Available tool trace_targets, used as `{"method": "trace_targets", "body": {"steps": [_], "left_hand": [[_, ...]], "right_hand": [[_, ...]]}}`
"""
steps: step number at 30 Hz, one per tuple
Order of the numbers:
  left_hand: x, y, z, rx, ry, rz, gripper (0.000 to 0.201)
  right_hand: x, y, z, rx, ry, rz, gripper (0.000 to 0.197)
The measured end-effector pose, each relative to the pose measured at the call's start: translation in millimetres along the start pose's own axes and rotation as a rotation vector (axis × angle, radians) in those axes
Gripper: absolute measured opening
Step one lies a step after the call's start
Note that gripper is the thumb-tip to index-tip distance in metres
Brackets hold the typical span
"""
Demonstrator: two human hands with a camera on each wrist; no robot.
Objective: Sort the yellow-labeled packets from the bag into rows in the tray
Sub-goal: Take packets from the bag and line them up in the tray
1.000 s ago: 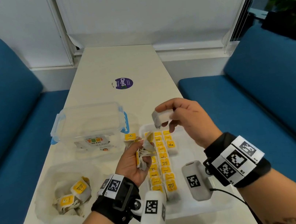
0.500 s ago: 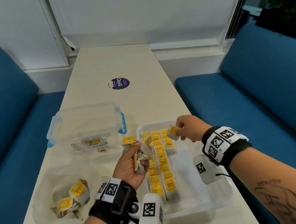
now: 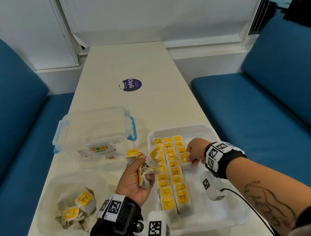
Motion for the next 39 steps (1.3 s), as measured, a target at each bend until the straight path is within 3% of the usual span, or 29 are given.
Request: {"method": "trace_targets", "body": {"steps": [1,3,6,8,10,11,13,15,18,21,27,29,30,32,34,39], "left_hand": [[-1.2,0.1,0.2,-0.001,-0.003,0.004,0.008],[-4.0,0.5,0.7,-0.004,-0.013,0.007,0.010],[-5.6,1.7,0.0,-0.018,-0.029,0.000,0.011],[-5.6,1.9,-0.9,-0.023,-0.024,-0.006,0.011],[-5.9,2.0,-2.1,-0.029,-0.019,-0.010,0.010],[-5.5,1.2,-2.6,-0.035,-0.017,-0.013,0.008],[-4.2,0.6,-3.8,-0.044,-0.005,-0.023,0.010],[-2.3,0.9,-5.2,-0.053,0.001,-0.029,0.016],[4.4,1.4,-10.0,-0.075,0.004,-0.055,0.020],[11.0,0.1,-14.0,-0.107,0.041,-0.091,0.025],[7.5,-1.4,-18.5,-0.138,0.101,-0.098,0.022],[3.5,-0.6,-19.8,-0.151,0.136,-0.076,0.004],[0.2,0.9,-19.5,-0.142,0.159,-0.067,0.015],[-4.9,1.9,-17.9,-0.124,0.213,-0.049,0.033],[-9.1,1.3,-17.0,-0.119,0.240,-0.025,0.027],[-13.5,1.4,-18.4,-0.145,0.266,0.008,0.013]], "right_hand": [[-1.0,1.3,0.9,-0.006,0.063,0.018,0.003],[-3.5,6.6,4.1,-0.005,0.124,0.067,0.020],[-1.7,16.8,7.0,0.026,0.142,0.075,0.022],[1.9,16.9,5.5,0.053,0.036,0.063,0.024],[-2.4,14.8,3.6,0.049,-0.022,0.155,0.029],[-9.1,10.4,0.9,0.011,0.006,0.228,0.034],[-23.4,-7.1,-9.5,-0.167,0.219,0.306,0.025],[-27.9,-33.6,-27.3,-0.368,0.461,0.169,0.019],[-19.8,-74.4,-52.6,-0.568,0.617,-0.140,0.031],[-13.7,-95.4,-62.2,-0.626,0.635,-0.195,0.021],[-24.9,-107.9,-51.7,-0.616,0.704,-0.067,0.014],[-28.2,-109.0,-47.2,-0.586,0.712,-0.039,0.013],[-30.5,-108.9,-45.1,-0.565,0.697,-0.005,0.013],[-37.0,-107.8,-41.1,-0.512,0.548,0.128,0.013],[-43.5,-106.2,-36.4,-0.441,0.332,0.258,0.012],[-37.6,-91.3,-20.3,-0.300,0.339,0.198,0.008]]}}
Point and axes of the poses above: each hand's wrist, its own y-axis towards the middle knuckle, its own x-axis out of the palm, z = x × y, the point moved 6 cm from there along y, towards the middle knuckle, and after that the axes turned 5 degrees about x, right-handed, at the moved point
